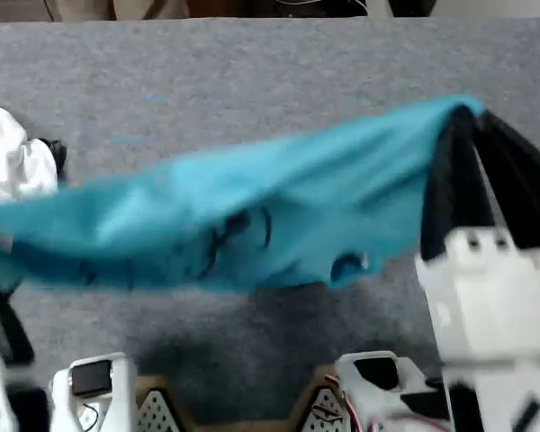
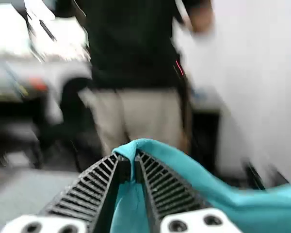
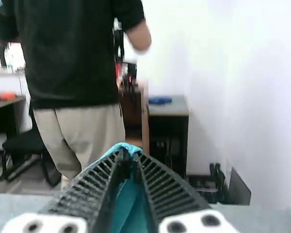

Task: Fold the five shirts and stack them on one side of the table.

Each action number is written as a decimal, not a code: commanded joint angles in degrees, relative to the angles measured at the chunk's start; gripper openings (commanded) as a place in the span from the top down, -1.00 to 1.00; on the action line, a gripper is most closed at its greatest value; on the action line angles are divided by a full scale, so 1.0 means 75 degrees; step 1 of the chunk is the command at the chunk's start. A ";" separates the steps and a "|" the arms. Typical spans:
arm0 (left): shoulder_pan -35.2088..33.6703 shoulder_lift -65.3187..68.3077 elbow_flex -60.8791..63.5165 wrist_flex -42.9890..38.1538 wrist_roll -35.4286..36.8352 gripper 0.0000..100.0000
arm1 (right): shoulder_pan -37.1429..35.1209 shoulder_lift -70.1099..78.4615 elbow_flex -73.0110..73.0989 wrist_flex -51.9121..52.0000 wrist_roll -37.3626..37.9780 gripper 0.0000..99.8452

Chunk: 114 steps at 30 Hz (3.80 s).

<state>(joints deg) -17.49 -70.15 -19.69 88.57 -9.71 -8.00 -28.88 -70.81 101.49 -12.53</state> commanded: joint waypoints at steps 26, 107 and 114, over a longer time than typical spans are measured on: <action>-0.2004 -0.1354 0.5790 -0.3903 0.0844 0.96 | 0.0651 0.0651 0.4378 -0.3329 -0.0094 0.99; 0.0129 1.3193 -0.1817 -0.0399 -0.0621 0.96 | -0.0955 1.0801 -0.3077 0.0129 -0.0035 0.99; -0.0223 1.3204 -0.1805 0.0234 -0.1067 0.96 | -0.0990 0.8914 -0.0311 0.0129 -0.0152 0.99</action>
<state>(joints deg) -17.32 29.80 -30.68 89.54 -16.84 -14.59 48.13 -83.12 101.49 -12.97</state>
